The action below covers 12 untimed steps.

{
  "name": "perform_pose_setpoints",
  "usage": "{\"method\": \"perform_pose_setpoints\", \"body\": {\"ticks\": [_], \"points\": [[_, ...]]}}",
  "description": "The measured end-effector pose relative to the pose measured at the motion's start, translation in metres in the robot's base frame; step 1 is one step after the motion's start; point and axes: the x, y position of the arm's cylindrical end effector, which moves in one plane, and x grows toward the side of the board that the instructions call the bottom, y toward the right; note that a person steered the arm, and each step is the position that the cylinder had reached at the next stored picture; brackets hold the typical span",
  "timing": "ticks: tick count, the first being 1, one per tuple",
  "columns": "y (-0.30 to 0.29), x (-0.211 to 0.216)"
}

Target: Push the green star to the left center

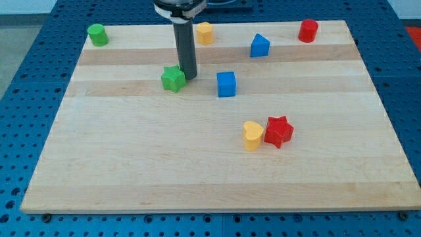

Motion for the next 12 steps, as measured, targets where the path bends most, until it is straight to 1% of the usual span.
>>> {"method": "perform_pose_setpoints", "body": {"ticks": [1,2,3,4,5,6,10,12], "points": [[-0.024,0.009],[-0.076,0.009],[-0.080,0.015],[-0.048,0.034],[-0.050,0.049],[-0.083,0.035],[-0.103,0.009],[-0.154,0.006]]}}
